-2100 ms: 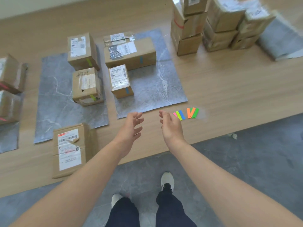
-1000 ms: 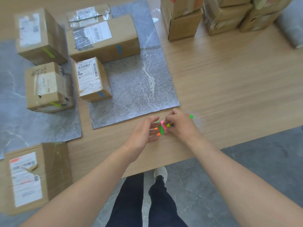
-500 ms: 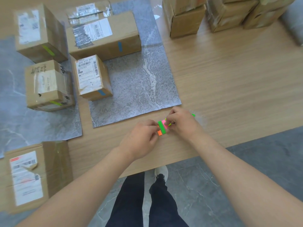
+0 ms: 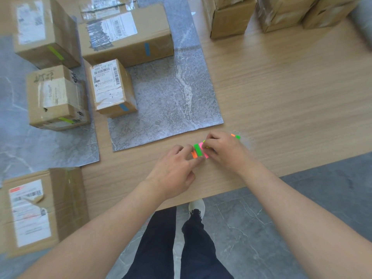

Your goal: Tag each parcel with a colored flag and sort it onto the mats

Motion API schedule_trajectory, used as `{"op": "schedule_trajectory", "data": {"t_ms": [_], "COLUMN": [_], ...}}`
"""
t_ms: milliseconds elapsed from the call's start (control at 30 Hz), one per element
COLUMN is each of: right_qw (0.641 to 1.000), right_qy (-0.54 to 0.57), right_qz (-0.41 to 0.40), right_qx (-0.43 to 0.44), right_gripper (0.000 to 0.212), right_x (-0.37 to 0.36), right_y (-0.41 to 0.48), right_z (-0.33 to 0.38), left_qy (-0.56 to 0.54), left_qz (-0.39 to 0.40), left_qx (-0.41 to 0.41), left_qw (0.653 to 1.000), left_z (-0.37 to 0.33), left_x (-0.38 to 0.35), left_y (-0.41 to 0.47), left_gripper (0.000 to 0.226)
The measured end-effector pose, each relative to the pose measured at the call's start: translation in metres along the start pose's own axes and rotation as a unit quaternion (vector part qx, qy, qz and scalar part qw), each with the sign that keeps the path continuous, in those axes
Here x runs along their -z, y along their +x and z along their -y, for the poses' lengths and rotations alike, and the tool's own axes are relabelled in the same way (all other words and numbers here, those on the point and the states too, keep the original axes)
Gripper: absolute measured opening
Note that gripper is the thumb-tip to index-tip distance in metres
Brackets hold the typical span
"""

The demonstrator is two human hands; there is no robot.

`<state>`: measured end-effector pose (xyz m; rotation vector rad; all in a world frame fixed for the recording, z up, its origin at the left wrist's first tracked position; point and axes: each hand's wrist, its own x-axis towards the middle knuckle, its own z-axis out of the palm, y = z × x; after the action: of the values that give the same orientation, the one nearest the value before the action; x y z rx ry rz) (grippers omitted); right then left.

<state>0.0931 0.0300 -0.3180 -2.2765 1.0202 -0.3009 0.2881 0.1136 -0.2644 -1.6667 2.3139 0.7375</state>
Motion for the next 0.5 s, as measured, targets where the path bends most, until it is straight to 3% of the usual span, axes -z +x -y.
{"op": "schedule_trajectory", "data": {"t_ms": [100, 200, 500], "right_qw": [1.0, 0.999, 0.999], "right_qy": [-0.003, -0.012, -0.007], "right_qz": [-0.017, -0.029, -0.029], "right_qx": [0.022, 0.043, 0.02], "right_gripper": [0.034, 0.034, 0.006], "right_x": [0.0, 0.0, 0.002], "right_y": [-0.005, -0.007, -0.003], "right_z": [0.0, 0.0, 0.0], "left_qy": [0.015, 0.039, 0.05], "left_qz": [0.008, 0.001, -0.025], "left_qx": [-0.002, -0.006, 0.007], "left_qw": [1.0, 0.999, 0.998], "left_z": [-0.001, -0.002, -0.009], "left_x": [-0.001, -0.002, -0.011], "left_y": [0.001, 0.002, 0.0], "left_gripper": [0.062, 0.058, 0.061]}}
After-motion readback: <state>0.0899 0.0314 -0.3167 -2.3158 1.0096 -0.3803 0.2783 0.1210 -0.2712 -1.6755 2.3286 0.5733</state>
